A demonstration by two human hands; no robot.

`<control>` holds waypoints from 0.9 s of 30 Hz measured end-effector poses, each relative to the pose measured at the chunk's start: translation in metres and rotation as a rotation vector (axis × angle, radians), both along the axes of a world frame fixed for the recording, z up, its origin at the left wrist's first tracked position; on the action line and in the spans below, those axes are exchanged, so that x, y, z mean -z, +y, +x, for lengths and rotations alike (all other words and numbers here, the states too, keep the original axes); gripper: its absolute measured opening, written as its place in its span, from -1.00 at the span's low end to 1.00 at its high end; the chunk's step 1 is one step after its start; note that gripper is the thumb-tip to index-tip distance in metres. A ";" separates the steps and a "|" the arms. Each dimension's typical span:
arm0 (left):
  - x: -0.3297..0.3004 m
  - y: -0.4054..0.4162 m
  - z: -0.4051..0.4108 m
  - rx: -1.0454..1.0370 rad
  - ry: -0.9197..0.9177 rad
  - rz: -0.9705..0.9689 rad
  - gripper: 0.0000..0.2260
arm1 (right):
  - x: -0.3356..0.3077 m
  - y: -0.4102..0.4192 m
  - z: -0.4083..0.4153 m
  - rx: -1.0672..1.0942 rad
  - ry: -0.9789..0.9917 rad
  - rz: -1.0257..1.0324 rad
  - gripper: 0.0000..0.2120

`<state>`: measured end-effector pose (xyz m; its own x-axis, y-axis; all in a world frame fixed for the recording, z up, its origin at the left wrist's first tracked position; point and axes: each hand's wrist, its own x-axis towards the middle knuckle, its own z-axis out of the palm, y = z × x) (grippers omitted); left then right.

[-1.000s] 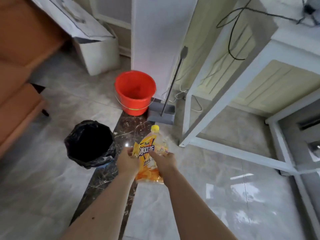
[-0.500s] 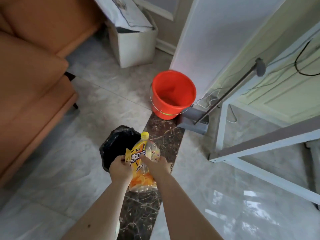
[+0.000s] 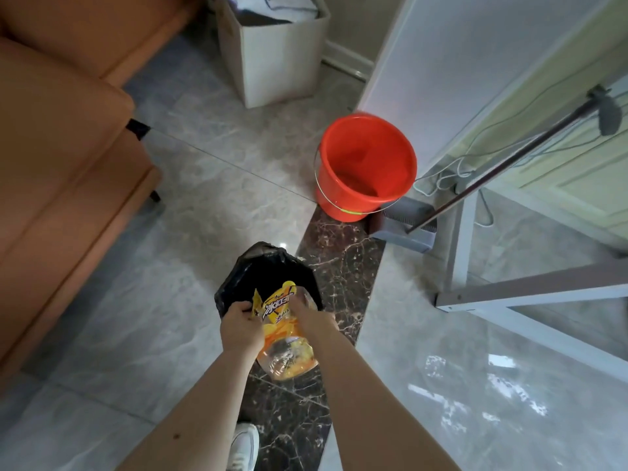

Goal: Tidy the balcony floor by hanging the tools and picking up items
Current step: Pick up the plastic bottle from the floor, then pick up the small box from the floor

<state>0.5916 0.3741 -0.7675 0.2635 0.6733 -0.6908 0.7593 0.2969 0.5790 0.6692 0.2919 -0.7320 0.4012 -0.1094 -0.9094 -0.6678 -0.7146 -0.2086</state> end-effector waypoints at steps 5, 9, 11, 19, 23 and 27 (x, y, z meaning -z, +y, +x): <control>0.004 0.002 0.002 0.049 0.035 0.029 -0.72 | 0.006 0.006 0.006 -0.093 -0.050 0.068 -0.34; 0.000 -0.003 0.010 0.125 0.064 0.044 -0.67 | 0.002 0.001 0.009 -0.124 -0.133 0.108 -0.58; -0.004 -0.006 0.016 0.153 0.058 0.046 -0.66 | -0.001 -0.005 0.010 -0.104 -0.168 0.106 -0.58; -0.020 -0.037 0.044 0.316 0.007 0.063 -0.71 | -0.023 -0.045 0.020 0.014 -0.202 0.167 -0.70; -0.030 -0.063 0.060 0.441 -0.016 0.070 -0.72 | -0.038 -0.079 0.026 0.085 -0.229 0.214 -0.76; -0.044 -0.097 0.077 0.502 -0.070 0.048 -0.78 | -0.053 -0.117 0.032 0.197 -0.274 0.218 -0.81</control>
<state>0.6690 0.2774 -0.7237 0.6074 0.4820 -0.6315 0.7605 -0.1231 0.6375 0.7009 0.1751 -0.6789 0.6224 -0.0252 -0.7823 -0.6865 -0.4977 -0.5301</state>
